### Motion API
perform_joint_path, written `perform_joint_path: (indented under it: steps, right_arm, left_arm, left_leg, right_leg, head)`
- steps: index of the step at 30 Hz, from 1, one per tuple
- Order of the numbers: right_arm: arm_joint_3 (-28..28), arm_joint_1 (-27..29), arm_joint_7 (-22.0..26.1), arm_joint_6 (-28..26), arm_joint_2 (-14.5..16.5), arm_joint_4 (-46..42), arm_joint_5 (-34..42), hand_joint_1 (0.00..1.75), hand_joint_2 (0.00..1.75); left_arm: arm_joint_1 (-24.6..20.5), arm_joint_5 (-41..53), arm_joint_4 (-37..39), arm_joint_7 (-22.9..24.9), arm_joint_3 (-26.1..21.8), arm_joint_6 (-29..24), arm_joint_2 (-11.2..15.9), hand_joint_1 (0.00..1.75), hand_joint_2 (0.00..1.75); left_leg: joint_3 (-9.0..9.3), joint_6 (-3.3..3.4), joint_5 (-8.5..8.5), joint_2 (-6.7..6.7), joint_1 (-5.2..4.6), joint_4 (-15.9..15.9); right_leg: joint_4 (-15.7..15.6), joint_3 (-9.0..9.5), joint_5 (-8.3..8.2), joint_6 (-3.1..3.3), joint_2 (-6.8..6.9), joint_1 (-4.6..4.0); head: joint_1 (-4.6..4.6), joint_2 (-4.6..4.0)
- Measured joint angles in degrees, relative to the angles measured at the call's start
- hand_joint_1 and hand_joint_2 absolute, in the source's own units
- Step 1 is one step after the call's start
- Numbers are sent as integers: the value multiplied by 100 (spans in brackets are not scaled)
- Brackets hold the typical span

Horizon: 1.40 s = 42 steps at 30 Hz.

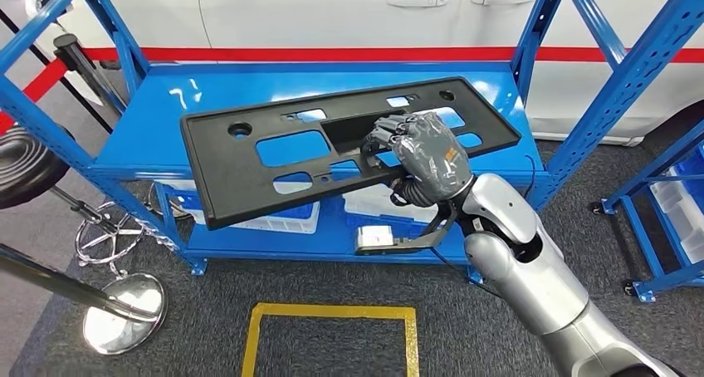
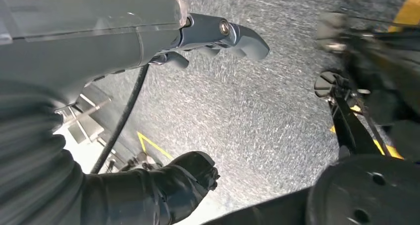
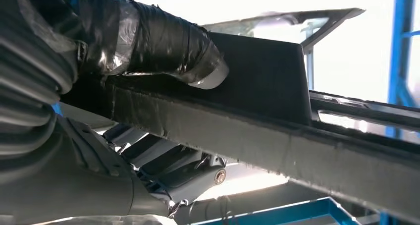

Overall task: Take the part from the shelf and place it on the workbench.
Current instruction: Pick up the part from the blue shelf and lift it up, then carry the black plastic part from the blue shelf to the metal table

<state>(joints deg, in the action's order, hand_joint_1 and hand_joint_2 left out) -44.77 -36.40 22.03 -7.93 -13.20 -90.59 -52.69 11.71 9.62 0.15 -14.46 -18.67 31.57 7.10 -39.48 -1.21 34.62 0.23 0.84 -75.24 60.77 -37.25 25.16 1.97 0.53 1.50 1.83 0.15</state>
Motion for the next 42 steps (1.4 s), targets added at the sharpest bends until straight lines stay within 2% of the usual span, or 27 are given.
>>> perform_joint_path:
  steps: [1, 2, 3, 4, 6, 8, 9, 11, 13, 14, 16, 18, 20, 21, 23, 25, 28, 29, 30, 32, 33, 34, 36, 37, 39, 40, 42]
  right_arm:
    - [-4, -5, -10, 8, -1, 1, 24, 175, 175]
    - [-8, -16, -22, 16, -2, 1, 48, 175, 175]
    - [-9, -33, -33, 21, -2, 1, 64, 175, 175]
    - [-10, -57, -42, 26, -3, 1, 76, 175, 175]
    - [-11, -99, -48, 32, -3, 2, 83, 175, 175]
    - [-14, -120, -47, 33, -13, 5, 87, 175, 175]
    - [-15, -127, -46, 33, -25, 8, 89, 175, 175]
    - [-19, -131, -46, 34, -50, 15, 92, 175, 175]
    - [-25, -132, -45, 34, -56, 24, 94, 175, 175]
    - [-29, -131, -44, 34, -59, 30, 95, 175, 175]
    - [-35, -131, -42, 34, -62, 50, 96, 175, 175]
    - [-36, -150, -43, 33, -63, 68, 104, 175, 175]
    - [-34, -185, -43, 34, -58, 77, 122, 175, 175]
    - [-35, -207, -42, 36, -52, 82, 133, 175, 175]
    - [-37, -234, -36, 47, -33, 101, 149, 175, 175]
    - [-40, -258, -33, 72, 3, 128, 162, 175, 175]
    - [-43, -292, -31, 103, 75, 162, 186, 175, 175]
    - [-44, -297, -29, 114, 96, 174, 192, 175, 175]
    - [-45, -300, -28, 129, 112, 189, 198, 175, 175]
    - [-52, -304, -26, 154, 137, 219, 217, 175, 175]
    - [-57, -309, -26, 162, 149, 229, 227, 175, 175]
    - [-61, -317, -26, 165, 161, 236, 234, 175, 175]
    - [-68, -343, -24, 168, 187, 243, 244, 175, 175]
    - [-71, -361, -22, 169, 199, 246, 247, 175, 175]
    - [-78, -389, -21, 172, 213, 263, 251, 175, 175]
    - [-80, -400, -21, 174, 216, 274, 253, 175, 175]
    - [-88, -416, -21, 178, 216, 296, 257, 175, 175]
  left_arm:
    - [-4, 6, 0, -2, 0, 4, 3, 0, 175]
    - [-8, 13, 0, -5, 0, 9, 8, 0, 175]
    - [-14, 21, -1, -8, 0, 16, 14, 0, 175]
    - [-21, 30, -1, -12, 0, 22, 25, 0, 175]
    - [-28, 54, -2, -16, 0, 31, 40, 0, 175]
    - [-26, 73, -2, -17, 1, 32, 51, 0, 175]
    - [-28, 81, -2, -18, 2, 32, 55, 0, 175]
    - [-36, 98, -2, -20, 5, 32, 59, 0, 175]
    - [-39, 110, -2, -22, 7, 33, 59, 0, 175]
    - [-43, 116, -2, -23, 9, 36, 59, 0, 175]
    - [-50, 128, -2, -25, 11, 48, 59, 0, 175]
    - [-56, 160, -2, -28, 13, 74, 58, 0, 175]
    - [-66, 198, -2, -31, 16, 104, 64, 0, 175]
    - [-72, 216, -2, -31, 19, 122, 72, 0, 175]
    - [-84, 262, -2, -31, 21, 150, 100, 0, 175]
    - [-92, 315, -1, -31, 22, 176, 130, 0, 175]
    - [-114, 390, 0, -31, 24, 215, 180, 0, 175]
    - [-129, 409, 0, -31, 24, 226, 196, 0, 175]
    - [-146, 426, 0, -31, 24, 236, 209, 0, 175]
    - [-174, 463, -1, -31, 24, 251, 240, 0, 175]
    - [-187, 479, -1, -31, 24, 255, 254, 0, 175]
    - [-199, 496, -2, -31, 24, 257, 270, 0, 175]
    - [-219, 519, -2, -31, 24, 262, 293, 0, 175]
    - [-224, 528, -2, -31, 24, 266, 302, 0, 175]
    - [-228, 537, -2, -31, 26, 271, 311, 0, 175]
    - [-232, 544, -2, -31, 28, 274, 315, 0, 175]
    - [-243, 567, -2, -31, 36, 277, 319, 0, 175]
  left_leg:
    - [167, -7, -172, 0, 12, 71]
    - [427, -5, -345, -3, 20, 330]
    - [774, 10, -400, -11, 20, 759]
    - [1118, 34, -362, -24, 10, 1246]
    - [1505, 94, -216, -47, -30, 1867]
    - [1466, 172, -308, -40, -47, 1960]
    - [1415, 223, -382, -24, -44, 1985]
    - [1265, 329, -549, 13, -37, 2007]
    - [1080, 389, -689, 33, -76, 1975]
    - [977, 398, -756, 38, -96, 1945]
    - [743, 402, -863, 43, -128, 1851]
    - [522, 387, -932, 41, -148, 1721]
    - [376, 353, -985, 38, -165, 1605]
    - [334, 326, -1023, 38, -165, 1580]
    - [291, 267, -1106, 36, -159, 1581]
    - [209, 184, -923, 15, -143, 1464]
    - [-8, 37, -134, -5, -68, 639]
    - [-49, -2, 1, -4, -39, 316]
    - [-35, -35, -13, -4, -13, 106]
    - [253, -86, -359, -4, 31, 223]
    - [531, -101, -503, -9, 49, 554]
    - [862, -103, -526, -19, 48, 1013]
    - [1306, -48, -385, -46, 24, 1722]
    - [1371, -8, -336, -56, 0, 1877]
    - [1288, 85, -434, -48, -4, 1906]
    - [1236, 140, -502, -34, 1, 1916]
    - [1095, 245, -646, -2, 6, 1924]
  right_leg:
    - [2, -91, -72, -17, 1, 5]
    - [2, -171, -142, -38, 1, 10]
    - [3, -234, -207, -66, -2, 13]
    - [1, -275, -270, -100, -4, 15]
    - [-51, -279, -404, -180, -1, 24]
    - [-134, -265, -515, -264, -1, 37]
    - [-114, -292, -446, -290, -9, 39]
    - [220, -402, 49, -298, -25, 34]
    - [924, -528, 637, -287, -31, 15]
    - [1257, -549, 739, -283, -31, 2]
    - [1494, -392, 545, -255, -31, -27]
    - [991, 117, 341, -175, -31, -74]
    - [245, 644, 482, -103, -27, -122]
    - [17, 773, 569, -84, -25, -142]
    - [-106, 761, 531, -52, -18, -136]
    - [-157, 653, 394, 17, 9, -95]
    - [-173, 415, 186, 73, 32, -70]
    - [-166, 329, 117, 63, 35, -67]
    - [-155, 241, 50, 50, 38, -62]
    - [-118, 55, -75, 9, 44, -39]
    - [-92, -26, -129, -21, 44, -28]
    - [-68, -96, -179, -56, 41, -21]
    - [-61, -160, -289, -130, 40, -15]
    - [-86, -171, -355, -168, 40, -12]
    - [-130, -198, -423, -239, 29, -10]
    - [-65, -242, -303, -263, 19, -9]
    - [376, -384, 237, -272, 0, -10]
  head:
    - [1, 0]
    - [1, 0]
    - [1, 0]
    - [-2, 0]
    - [-2, 0]
    - [1, 0]
    - [3, 0]
    - [-4, 0]
    - [-6, 0]
    - [-7, 0]
    - [-6, 0]
    - [-5, 0]
    - [-4, 0]
    - [-4, 0]
    - [-7, 0]
    - [-6, 0]
    - [-3, 0]
    - [-3, 0]
    - [-3, 0]
    - [-3, 0]
    - [-3, 0]
    - [-2, 0]
    - [-3, 0]
    - [-3, 0]
    - [-7, 0]
    - [-10, 0]
    - [-15, 0]
